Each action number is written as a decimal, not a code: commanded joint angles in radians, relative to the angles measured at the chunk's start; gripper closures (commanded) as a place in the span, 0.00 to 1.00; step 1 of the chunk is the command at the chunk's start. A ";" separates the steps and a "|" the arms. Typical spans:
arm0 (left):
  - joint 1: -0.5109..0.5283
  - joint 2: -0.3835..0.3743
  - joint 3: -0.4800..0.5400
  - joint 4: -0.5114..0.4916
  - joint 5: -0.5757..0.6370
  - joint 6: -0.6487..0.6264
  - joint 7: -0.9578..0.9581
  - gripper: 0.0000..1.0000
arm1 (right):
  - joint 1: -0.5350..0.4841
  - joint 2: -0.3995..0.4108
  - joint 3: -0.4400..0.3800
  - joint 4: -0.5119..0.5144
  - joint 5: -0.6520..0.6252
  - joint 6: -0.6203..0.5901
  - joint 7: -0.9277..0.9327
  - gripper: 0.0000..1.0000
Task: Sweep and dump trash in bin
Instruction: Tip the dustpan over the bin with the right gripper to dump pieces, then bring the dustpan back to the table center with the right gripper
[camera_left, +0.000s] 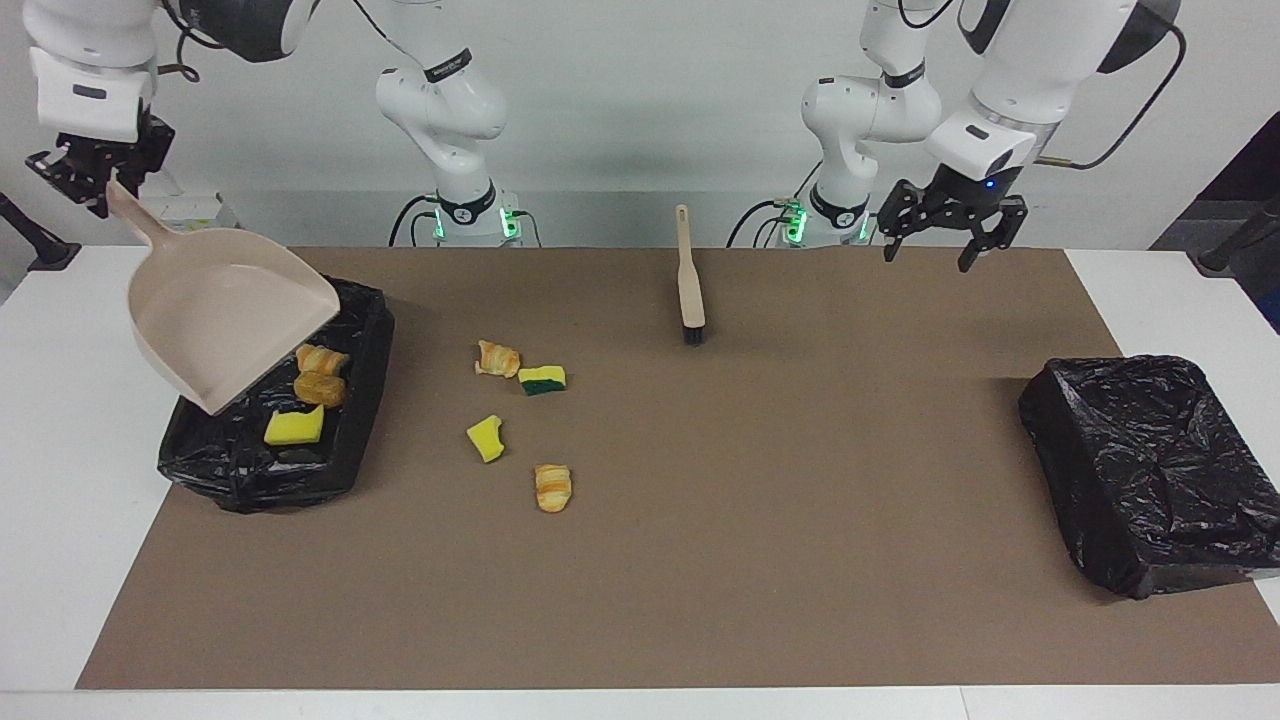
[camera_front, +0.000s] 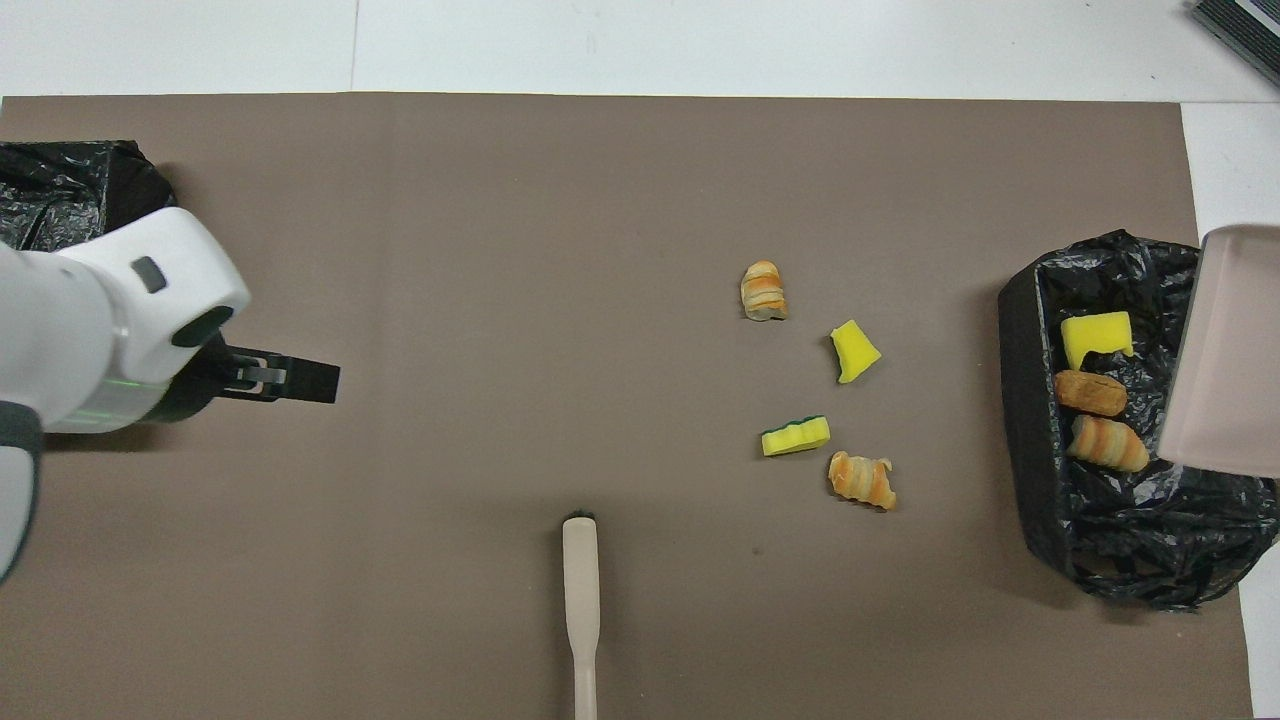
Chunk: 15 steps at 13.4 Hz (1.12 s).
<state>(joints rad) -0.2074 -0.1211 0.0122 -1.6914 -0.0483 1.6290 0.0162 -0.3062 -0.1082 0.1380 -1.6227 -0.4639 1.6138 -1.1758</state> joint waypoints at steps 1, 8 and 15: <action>0.046 0.078 -0.015 0.123 0.027 -0.067 0.034 0.00 | -0.004 0.016 0.047 0.023 0.138 -0.022 0.294 1.00; 0.112 0.117 -0.014 0.177 0.044 -0.055 0.065 0.00 | 0.277 0.174 0.060 0.027 0.317 0.017 1.257 1.00; 0.115 0.107 -0.014 0.159 0.042 -0.058 0.061 0.00 | 0.558 0.393 0.078 0.104 0.433 0.199 1.705 1.00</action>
<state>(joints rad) -0.1074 -0.0156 0.0096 -1.5476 -0.0131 1.5942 0.0709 0.2268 0.2448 0.2103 -1.5768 -0.0809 1.7956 0.4992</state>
